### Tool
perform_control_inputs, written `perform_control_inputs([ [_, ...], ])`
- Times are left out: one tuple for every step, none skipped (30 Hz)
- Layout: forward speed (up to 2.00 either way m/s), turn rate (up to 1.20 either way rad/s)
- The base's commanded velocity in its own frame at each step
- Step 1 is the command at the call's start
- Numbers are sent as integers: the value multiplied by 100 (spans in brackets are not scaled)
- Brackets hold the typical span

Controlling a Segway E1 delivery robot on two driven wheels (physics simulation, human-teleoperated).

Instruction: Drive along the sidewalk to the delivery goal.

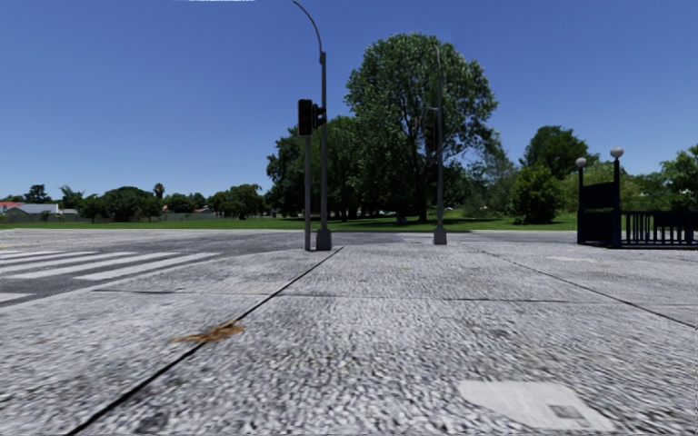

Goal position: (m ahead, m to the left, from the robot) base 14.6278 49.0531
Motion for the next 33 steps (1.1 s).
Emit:
perform_control_inputs([
  [200, 39],
  [200, 40],
  [200, 40],
  [200, 40],
  [200, 40],
  [200, 40],
  [200, 40],
  [200, 40],
  [200, 40],
  [200, 40],
  [200, 40],
  [200, 40],
  [200, 40],
  [200, 40],
  [200, 40],
  [200, 40],
  [200, 40],
  [200, 40],
  [200, 40],
  [200, 40],
  [200, 40],
  [200, 40],
  [200, 40],
  [200, 40],
  [200, 40],
  [200, 40],
  [200, 40],
  [200, 40],
  [200, 40],
  [200, 40],
  [200, 40],
  [200, 40],
  [200, 40],
])
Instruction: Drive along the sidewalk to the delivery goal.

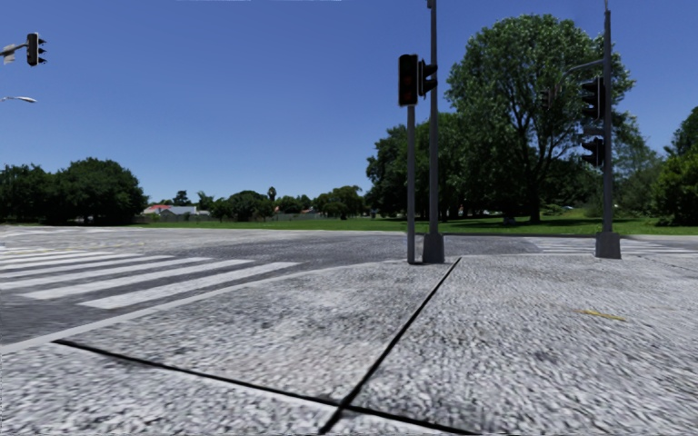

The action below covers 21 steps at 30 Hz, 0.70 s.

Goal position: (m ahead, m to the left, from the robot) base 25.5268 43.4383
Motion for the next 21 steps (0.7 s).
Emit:
perform_control_inputs([
  [200, 40],
  [200, 40],
  [200, 40],
  [200, 40],
  [200, 40],
  [200, 40],
  [200, 40],
  [200, 40],
  [200, 40],
  [200, 40],
  [200, 40],
  [200, 40],
  [200, 40],
  [200, 40],
  [200, 40],
  [200, 40],
  [200, 40],
  [200, 40],
  [200, 40],
  [200, 44],
  [200, 46],
])
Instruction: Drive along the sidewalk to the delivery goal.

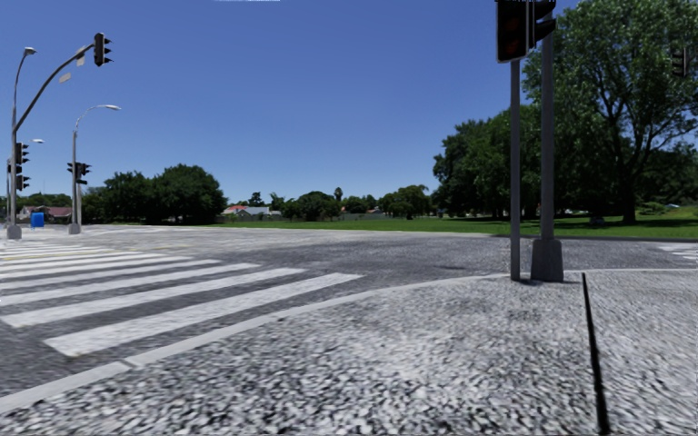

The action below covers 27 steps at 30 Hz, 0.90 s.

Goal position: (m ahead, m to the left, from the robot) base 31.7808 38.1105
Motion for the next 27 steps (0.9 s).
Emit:
perform_control_inputs([
  [200, 46],
  [200, 47],
  [200, 47],
  [200, 47],
  [200, 47],
  [200, 47],
  [200, 47],
  [200, 47],
  [200, 47],
  [200, 47],
  [200, 47],
  [200, 47],
  [200, 47],
  [200, 47],
  [200, 47],
  [200, 47],
  [180, 47],
  [180, 47],
  [167, 47],
  [159, 47],
  [146, 47],
  [134, 47],
  [134, 47],
  [128, 47],
  [126, 47],
  [126, 47],
  [126, 47],
])
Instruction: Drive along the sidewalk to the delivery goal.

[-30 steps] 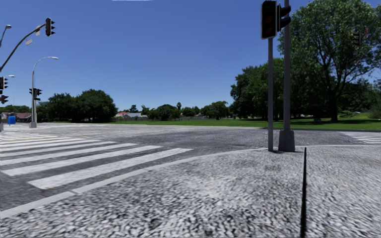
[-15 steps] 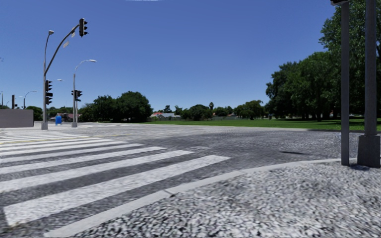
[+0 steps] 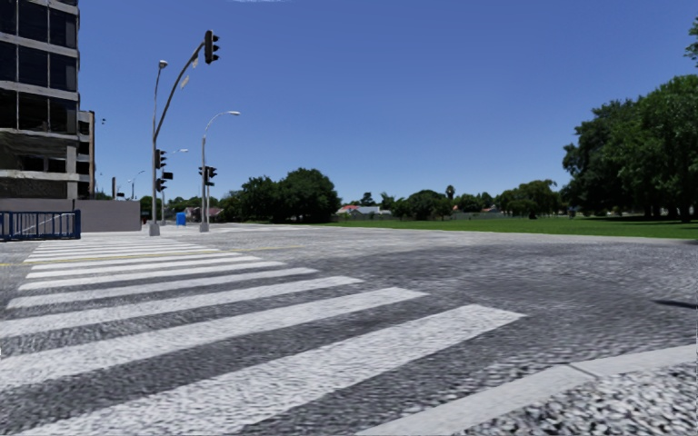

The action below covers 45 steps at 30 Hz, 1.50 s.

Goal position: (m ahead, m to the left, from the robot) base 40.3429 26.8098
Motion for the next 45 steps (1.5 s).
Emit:
perform_control_inputs([
  [125, 47],
  [125, 47],
  [125, 47],
  [125, 47],
  [125, 47],
  [125, 47],
  [125, 47],
  [125, 47],
  [125, 47],
  [125, 47],
  [125, 47],
  [124, 47],
  [124, 47],
  [124, 47],
  [124, 47],
  [124, 47],
  [124, 47],
  [124, 47],
  [124, 47],
  [124, 47],
  [124, 47],
  [124, 47],
  [124, 47],
  [124, 47],
  [124, 47],
  [124, 47],
  [124, 47],
  [124, 47],
  [124, 47],
  [124, 47],
  [124, 47],
  [124, 47],
  [124, 47],
  [124, 47],
  [124, 47],
  [124, 47],
  [124, 46],
  [124, 46],
  [124, 46],
  [124, 41],
  [124, 40],
  [124, 40],
  [124, 40],
  [124, 40],
  [124, 40],
])
